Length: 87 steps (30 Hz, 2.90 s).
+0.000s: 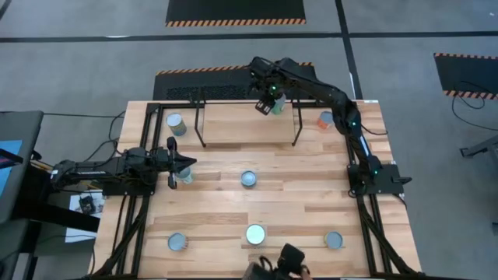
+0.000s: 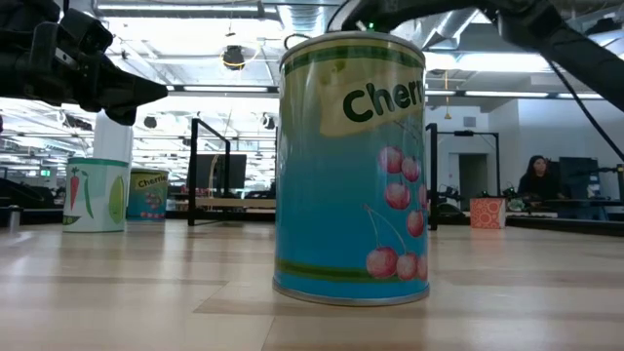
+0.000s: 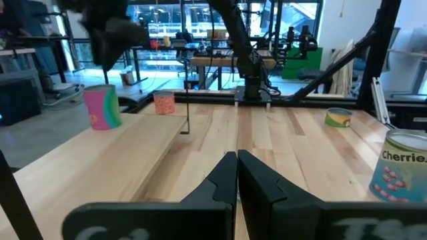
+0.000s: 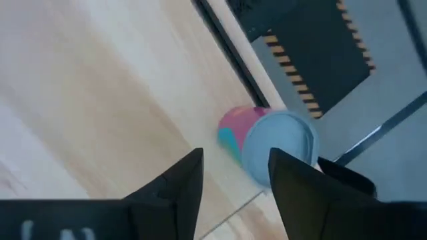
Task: Pick and place cans onto a shelf
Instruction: Put the canned black beans on the shelf
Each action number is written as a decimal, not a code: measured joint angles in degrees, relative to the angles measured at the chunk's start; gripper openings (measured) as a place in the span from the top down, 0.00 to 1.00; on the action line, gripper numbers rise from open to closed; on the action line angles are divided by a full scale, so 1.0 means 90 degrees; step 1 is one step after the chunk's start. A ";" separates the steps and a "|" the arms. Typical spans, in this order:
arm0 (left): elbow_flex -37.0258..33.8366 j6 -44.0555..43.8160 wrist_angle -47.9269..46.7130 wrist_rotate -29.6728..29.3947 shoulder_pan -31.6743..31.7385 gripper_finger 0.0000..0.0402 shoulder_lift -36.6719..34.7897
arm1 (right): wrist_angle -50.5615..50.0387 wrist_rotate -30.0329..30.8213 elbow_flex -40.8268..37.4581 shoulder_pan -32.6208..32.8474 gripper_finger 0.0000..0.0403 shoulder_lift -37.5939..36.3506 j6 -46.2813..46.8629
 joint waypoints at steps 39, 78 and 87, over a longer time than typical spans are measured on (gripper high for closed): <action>0.0000 -0.0588 -0.0061 0.0327 -0.1030 0.99 0.0000 | 1.2045 -0.0592 -0.6957 0.3001 0.99 -0.1622 -0.0223; 0.5536 -0.7543 -0.5277 0.0387 -0.4623 0.99 0.6910 | 1.5922 0.2394 -1.3365 0.4335 0.98 -0.4999 0.0726; 0.5899 -0.9952 -0.5308 0.0704 -0.5890 0.82 0.8520 | 1.6291 0.2219 -1.3674 0.4281 0.98 -0.4994 0.0889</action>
